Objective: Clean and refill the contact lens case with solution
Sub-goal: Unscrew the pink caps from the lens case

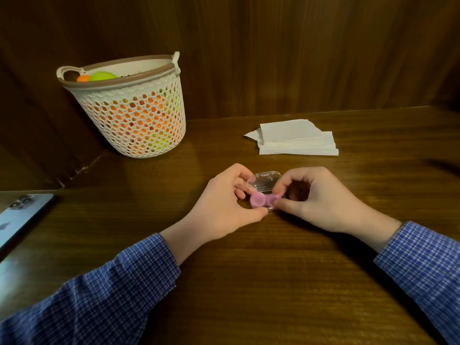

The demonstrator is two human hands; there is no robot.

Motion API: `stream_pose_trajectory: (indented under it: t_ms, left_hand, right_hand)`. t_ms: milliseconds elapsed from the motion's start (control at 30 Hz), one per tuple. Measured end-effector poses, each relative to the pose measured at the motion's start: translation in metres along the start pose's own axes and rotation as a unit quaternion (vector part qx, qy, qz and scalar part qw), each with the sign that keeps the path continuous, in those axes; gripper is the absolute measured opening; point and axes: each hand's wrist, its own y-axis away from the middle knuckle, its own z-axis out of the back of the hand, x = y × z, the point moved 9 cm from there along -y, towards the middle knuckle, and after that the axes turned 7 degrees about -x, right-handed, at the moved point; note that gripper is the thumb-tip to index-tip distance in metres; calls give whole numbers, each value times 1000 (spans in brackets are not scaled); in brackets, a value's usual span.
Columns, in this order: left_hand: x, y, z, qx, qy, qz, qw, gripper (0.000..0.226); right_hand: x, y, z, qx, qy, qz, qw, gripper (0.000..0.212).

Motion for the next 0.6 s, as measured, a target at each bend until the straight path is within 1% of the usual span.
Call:
stream_pose_trajectory:
  t_ms: [100,167,233,300,400,500,600]
  left_hand:
    - [-1,1,0,3,4,-2,1000,55]
    - [-2,1,-1,5,7,-4,1000,52]
    - [-3,2,0,5,3,-8,1000,48]
    - [-4,2,1,3,-8,-12,1000,46]
    - [-4,2,1,1,-28,-20,999,43]
    - [-5,2,0,0,-41,-26,999,39]
    - [-7,2,0,-1,-52,-35,998,35]
  right_hand:
    - [0,1,0,1,-37,-12,999,14]
    - [-2,0,2,12,-92,-33,995,15]
    - [-4,-1,3,49,-154,-68,985,20]
    - [-5,-1,2,104,-200,-95,970,26]
    - [-12,0,3,151,-283,-138,937,25]
    - [-22,-2,2,162,-375,-192,892,28]
    - [-24,1,-3,183,-452,-232,841,36]
